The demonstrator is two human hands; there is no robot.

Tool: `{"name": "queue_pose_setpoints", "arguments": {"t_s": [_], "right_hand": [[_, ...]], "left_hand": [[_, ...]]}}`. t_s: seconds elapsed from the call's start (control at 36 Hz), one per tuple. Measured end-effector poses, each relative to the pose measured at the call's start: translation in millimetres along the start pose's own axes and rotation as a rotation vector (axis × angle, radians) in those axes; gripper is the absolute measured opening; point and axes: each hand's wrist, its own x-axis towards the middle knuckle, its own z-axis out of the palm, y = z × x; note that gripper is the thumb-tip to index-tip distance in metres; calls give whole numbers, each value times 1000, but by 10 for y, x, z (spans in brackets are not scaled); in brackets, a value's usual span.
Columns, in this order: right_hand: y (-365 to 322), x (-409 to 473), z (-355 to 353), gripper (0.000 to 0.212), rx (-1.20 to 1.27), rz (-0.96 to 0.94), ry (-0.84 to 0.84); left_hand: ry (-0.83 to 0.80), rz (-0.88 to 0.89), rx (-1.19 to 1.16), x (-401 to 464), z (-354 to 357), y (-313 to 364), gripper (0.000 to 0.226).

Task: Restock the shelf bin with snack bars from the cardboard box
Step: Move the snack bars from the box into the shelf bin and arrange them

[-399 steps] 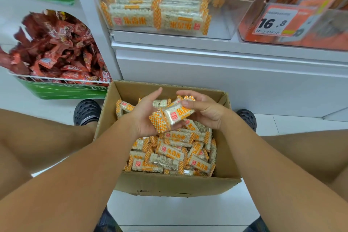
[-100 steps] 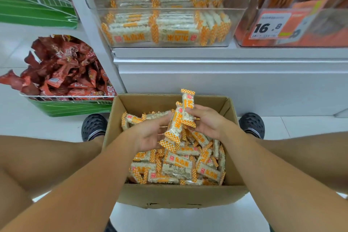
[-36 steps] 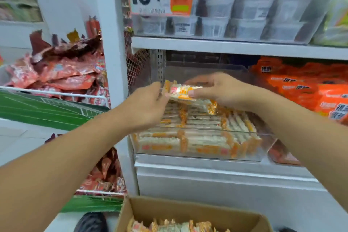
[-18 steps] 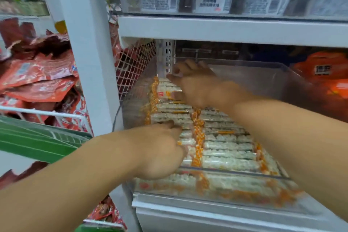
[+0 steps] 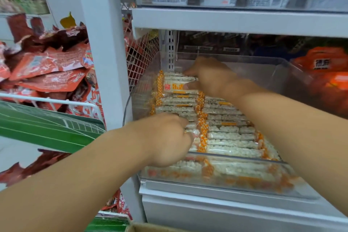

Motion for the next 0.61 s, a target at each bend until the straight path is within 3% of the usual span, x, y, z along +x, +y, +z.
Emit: {"name": "queue_pose_setpoints", "arguments": {"t_s": [0.14, 0.31, 0.61], "right_hand": [[-16, 40, 101, 53, 136, 16, 39], [-45, 20, 75, 53, -162, -68, 112], [-17, 0, -84, 56, -48, -91, 30]], "left_hand": [[-11, -14, -8, 14, -5, 2, 49], [11, -13, -19, 37, 8, -18, 50], [66, 26, -10, 61, 29, -48, 52]]}}
